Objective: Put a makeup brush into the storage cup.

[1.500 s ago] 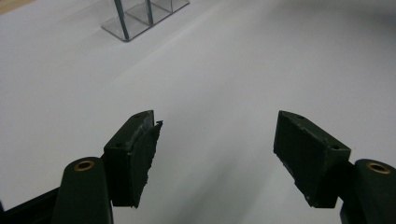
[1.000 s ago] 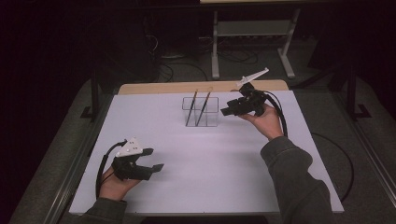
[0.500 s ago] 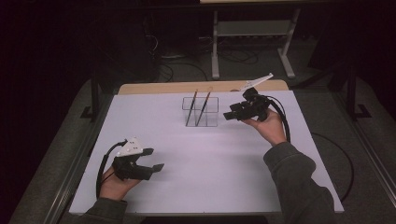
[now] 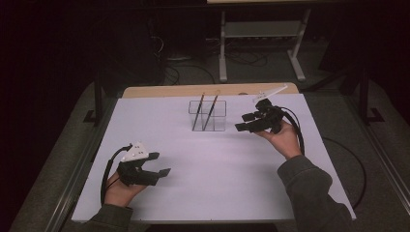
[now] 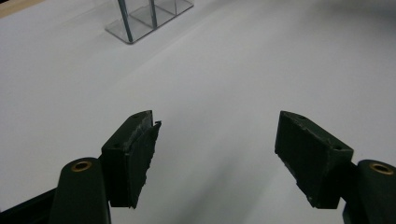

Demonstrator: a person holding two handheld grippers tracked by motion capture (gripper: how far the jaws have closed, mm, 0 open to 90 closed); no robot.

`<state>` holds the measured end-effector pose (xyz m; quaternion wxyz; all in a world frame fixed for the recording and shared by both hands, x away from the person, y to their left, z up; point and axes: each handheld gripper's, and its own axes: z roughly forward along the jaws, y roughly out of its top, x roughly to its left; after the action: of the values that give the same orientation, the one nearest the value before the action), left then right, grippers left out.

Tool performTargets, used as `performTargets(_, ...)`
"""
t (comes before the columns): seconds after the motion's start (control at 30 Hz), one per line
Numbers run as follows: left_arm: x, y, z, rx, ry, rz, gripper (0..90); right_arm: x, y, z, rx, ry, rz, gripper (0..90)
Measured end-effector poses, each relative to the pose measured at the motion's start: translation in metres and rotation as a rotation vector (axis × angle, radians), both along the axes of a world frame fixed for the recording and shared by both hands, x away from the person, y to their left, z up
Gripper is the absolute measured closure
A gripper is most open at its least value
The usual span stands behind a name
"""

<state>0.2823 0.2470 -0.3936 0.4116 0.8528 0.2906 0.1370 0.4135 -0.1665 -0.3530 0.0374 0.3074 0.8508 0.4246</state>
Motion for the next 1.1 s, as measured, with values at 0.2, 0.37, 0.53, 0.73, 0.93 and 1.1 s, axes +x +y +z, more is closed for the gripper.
performTargets(0.2,0.001,0.0,0.0,0.01,-0.005,-0.002,27.9,-0.006,-0.004,-0.002,0.006,-0.004,-0.001,41.2)
performTargets(0.37,0.002,0.0,0.0,-0.003,-0.01,0.01,27.7,-0.011,-0.006,-0.004,0.009,-0.014,0.001,40.6)
performTargets(0.53,0.004,-0.001,-0.001,-0.011,-0.012,0.016,27.2,-0.015,-0.007,-0.007,0.013,-0.008,0.0,39.8)
performTargets(0.73,0.004,0.0,0.0,-0.018,-0.011,0.026,26.6,-0.018,-0.008,-0.01,0.013,-0.014,0.004,38.9)
performTargets(0.93,0.005,0.0,0.0,-0.019,-0.015,0.028,26.4,-0.023,-0.01,-0.012,0.017,-0.014,-0.002,37.2)
performTargets(1.1,0.005,0.0,0.0,-0.021,-0.019,0.028,26.3,-0.027,-0.013,-0.015,0.02,-0.011,-0.008,35.4)
